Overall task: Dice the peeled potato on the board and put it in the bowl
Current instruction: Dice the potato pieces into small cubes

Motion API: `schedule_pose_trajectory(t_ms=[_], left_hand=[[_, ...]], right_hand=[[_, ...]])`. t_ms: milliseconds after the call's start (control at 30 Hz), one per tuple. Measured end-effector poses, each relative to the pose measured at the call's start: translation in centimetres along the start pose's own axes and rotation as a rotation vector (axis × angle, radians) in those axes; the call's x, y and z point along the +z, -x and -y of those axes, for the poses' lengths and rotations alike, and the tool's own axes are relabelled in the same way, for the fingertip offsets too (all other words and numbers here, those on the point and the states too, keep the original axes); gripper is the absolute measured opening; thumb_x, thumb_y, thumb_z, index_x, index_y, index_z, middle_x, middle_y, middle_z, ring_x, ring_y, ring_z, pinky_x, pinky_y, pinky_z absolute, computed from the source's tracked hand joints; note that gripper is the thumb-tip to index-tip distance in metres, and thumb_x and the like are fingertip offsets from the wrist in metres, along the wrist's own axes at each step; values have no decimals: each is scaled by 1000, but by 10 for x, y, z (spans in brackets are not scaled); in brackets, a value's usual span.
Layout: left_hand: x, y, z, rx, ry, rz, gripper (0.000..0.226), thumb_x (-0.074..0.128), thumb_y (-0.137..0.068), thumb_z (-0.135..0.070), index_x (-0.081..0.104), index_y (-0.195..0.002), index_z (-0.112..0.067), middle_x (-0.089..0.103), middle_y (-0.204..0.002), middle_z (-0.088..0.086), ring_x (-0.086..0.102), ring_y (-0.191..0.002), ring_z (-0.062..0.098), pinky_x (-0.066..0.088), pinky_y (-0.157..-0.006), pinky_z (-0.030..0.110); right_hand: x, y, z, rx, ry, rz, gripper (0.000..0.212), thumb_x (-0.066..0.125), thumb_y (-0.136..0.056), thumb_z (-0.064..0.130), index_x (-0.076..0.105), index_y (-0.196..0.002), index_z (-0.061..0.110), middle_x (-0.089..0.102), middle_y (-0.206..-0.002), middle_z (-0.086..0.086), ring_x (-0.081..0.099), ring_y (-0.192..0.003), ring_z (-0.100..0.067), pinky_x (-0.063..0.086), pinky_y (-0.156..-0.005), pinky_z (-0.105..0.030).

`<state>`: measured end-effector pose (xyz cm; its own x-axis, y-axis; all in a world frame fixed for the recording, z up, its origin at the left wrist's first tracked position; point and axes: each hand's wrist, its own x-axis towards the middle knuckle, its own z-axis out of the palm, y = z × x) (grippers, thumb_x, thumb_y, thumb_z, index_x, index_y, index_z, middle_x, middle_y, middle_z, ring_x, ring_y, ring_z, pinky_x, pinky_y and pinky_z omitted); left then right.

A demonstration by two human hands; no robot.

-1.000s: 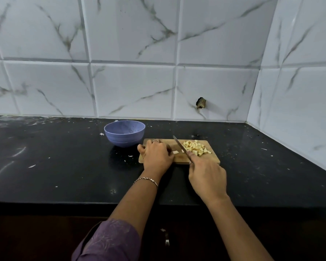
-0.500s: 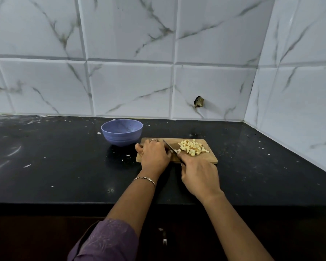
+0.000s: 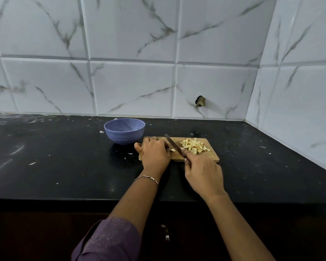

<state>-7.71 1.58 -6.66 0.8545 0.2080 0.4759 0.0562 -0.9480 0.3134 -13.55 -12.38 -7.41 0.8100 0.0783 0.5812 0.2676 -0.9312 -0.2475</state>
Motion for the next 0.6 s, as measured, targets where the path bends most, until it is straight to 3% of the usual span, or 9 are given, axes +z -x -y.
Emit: schedule_pose_trajectory(t_ms=[100, 367, 600], left_hand=[[1, 0, 0, 17, 26, 13, 24, 56, -94, -35, 71, -109, -24, 62, -120, 0, 41, -124, 23, 21, -94, 40], [7, -4, 2, 54, 43, 20, 21, 57, -89, -35, 73, -95, -23, 66, -103, -1, 49, -114, 22, 32, -102, 47], [12, -6, 3, 90, 33, 24, 24, 56, -88, -37, 73, -99, -26, 67, -105, -1, 49, -111, 23, 35, -102, 48]], right_hand=[[0, 1, 0, -18, -9, 6, 39, 48, -101, 34, 52, -140, 39, 66, -87, 10, 58, -76, -8, 42, -60, -24], [2, -5, 1, -91, 45, 65, 39, 50, -100, 30, 53, -138, 36, 69, -91, 8, 63, -81, -11, 55, -72, -29], [5, -4, 2, -69, 103, 39, 38, 53, -98, 21, 56, -133, 37, 67, -87, 8, 63, -77, -12, 53, -65, -29]])
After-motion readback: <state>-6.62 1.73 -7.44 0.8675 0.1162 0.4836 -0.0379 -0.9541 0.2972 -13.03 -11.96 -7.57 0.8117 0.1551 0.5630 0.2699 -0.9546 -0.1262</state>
